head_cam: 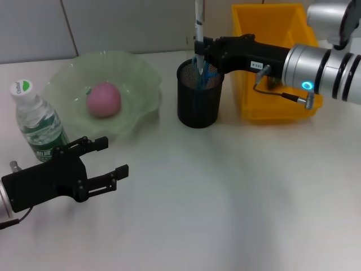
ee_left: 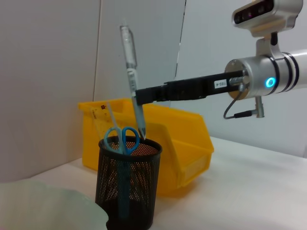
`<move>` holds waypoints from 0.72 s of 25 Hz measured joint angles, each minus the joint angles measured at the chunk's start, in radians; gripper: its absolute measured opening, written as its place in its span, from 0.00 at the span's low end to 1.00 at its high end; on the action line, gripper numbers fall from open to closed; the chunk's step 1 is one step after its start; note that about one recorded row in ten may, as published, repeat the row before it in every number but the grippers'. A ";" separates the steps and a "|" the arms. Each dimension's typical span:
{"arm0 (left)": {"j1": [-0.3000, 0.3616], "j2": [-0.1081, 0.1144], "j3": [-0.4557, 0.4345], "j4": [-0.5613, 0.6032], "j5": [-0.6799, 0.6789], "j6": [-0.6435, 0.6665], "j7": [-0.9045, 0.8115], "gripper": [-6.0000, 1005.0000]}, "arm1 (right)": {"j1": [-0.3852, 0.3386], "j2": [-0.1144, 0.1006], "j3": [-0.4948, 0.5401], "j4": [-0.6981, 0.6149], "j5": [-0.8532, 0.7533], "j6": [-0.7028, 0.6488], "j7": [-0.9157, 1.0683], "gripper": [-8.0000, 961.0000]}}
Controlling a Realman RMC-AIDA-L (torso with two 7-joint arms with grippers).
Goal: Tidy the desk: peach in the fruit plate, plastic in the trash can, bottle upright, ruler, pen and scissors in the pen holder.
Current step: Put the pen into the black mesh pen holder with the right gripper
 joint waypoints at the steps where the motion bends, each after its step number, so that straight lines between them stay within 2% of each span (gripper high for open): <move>1: 0.000 0.000 0.000 0.000 -0.001 0.001 0.000 0.81 | 0.001 0.000 -0.002 0.002 0.000 0.008 -0.003 0.13; 8: 0.005 0.000 0.000 0.000 -0.012 0.002 0.000 0.81 | 0.013 0.003 -0.039 0.023 0.004 0.065 -0.005 0.17; 18: 0.009 0.003 0.000 0.000 -0.014 0.004 -0.001 0.81 | 0.009 0.005 -0.040 0.029 0.007 0.067 -0.006 0.23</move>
